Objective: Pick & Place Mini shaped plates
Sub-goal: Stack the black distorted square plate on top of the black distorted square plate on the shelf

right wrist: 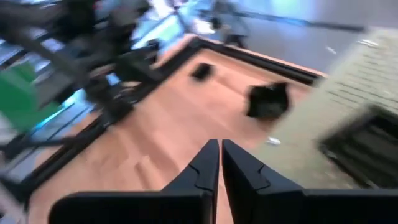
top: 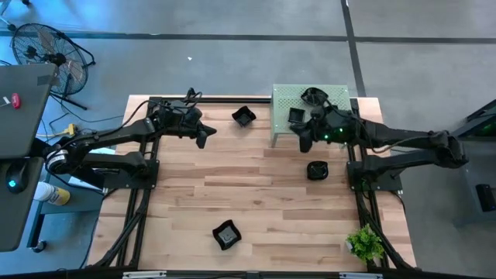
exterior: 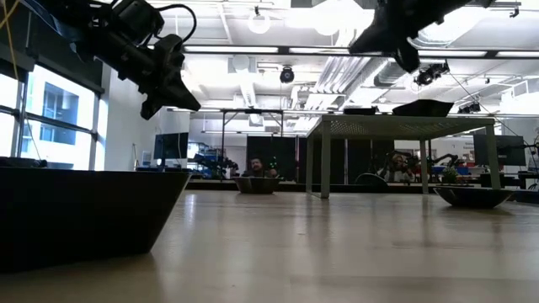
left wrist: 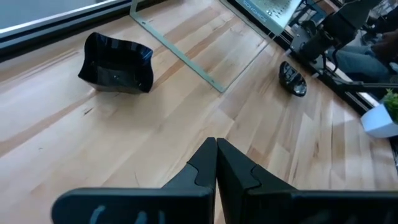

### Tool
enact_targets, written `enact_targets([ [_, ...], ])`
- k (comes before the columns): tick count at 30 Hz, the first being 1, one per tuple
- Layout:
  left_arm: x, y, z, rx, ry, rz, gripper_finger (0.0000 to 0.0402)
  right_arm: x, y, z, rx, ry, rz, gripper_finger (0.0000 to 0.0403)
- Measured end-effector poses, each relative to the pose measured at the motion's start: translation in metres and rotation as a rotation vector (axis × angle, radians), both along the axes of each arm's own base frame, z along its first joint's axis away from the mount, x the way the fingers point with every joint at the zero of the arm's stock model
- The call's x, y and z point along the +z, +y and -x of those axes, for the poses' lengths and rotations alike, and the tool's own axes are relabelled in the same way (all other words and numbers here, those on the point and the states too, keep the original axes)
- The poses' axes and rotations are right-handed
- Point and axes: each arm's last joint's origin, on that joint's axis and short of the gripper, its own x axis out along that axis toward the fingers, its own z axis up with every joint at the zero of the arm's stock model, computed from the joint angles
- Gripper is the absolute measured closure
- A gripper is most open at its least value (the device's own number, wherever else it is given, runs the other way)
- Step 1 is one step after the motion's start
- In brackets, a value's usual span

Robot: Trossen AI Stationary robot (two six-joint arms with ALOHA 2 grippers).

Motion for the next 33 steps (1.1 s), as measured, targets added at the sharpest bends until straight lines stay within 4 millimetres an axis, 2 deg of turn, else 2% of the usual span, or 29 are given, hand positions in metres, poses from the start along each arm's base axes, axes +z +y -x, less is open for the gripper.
enact_targets([
  [6,-0.002,-0.008,-0.004,-0.046,0.031,-0.042,0.0401,-0.011,0.010,-0.006,0.137,-0.117,0.097,0.0399],
  [14,-0.006,-0.044,-0.015,-0.100,0.116,-0.109,0.0402,-0.034,0.011,-0.006,0.168,-0.182,0.104,0.0399],
  [23,-0.010,-0.074,-0.019,-0.118,0.150,-0.075,0.0401,-0.033,0.011,-0.005,0.194,-0.183,0.155,0.0399],
  [33,-0.008,-0.087,-0.020,-0.156,0.154,-0.092,0.0402,-0.032,0.011,-0.005,0.203,-0.183,0.167,0.0400],
])
